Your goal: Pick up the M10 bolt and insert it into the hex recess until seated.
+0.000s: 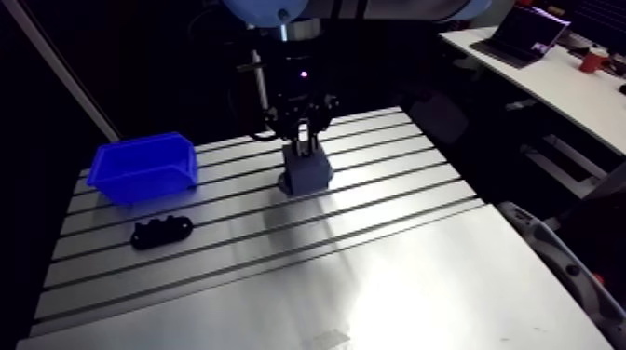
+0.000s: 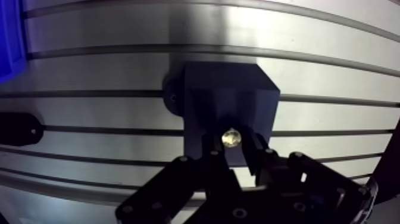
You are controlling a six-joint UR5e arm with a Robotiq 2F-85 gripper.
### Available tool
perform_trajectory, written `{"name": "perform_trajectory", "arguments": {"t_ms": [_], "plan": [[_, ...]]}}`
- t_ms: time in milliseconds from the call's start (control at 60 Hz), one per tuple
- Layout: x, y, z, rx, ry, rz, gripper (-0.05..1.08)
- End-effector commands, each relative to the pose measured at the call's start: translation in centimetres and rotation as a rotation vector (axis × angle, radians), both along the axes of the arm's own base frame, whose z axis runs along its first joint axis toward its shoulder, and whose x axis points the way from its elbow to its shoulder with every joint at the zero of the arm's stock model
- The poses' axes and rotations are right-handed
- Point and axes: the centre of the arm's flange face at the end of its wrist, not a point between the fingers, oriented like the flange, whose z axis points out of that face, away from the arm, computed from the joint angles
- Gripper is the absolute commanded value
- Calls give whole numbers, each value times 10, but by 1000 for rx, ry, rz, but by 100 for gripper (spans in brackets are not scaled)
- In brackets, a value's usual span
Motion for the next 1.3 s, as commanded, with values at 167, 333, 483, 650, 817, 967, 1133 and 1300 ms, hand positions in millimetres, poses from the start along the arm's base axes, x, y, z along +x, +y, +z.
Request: {"name": "perform_trajectory", "arguments": {"t_ms": [167, 333, 483, 650, 817, 967, 1133, 1300], "plan": [[0, 0, -1, -1, -1, 1, 68], [-1, 0, 0, 0, 0, 2, 68], [-1, 0, 0, 0, 1, 2, 68], [-1, 0, 0, 1, 1, 4, 69], [-1, 0, 0, 0, 1, 5, 69], [-1, 0, 0, 1, 1, 5, 70], [-1, 0, 0, 0, 1, 7, 71], [-1, 0, 1, -1, 3, 12, 71]]}}
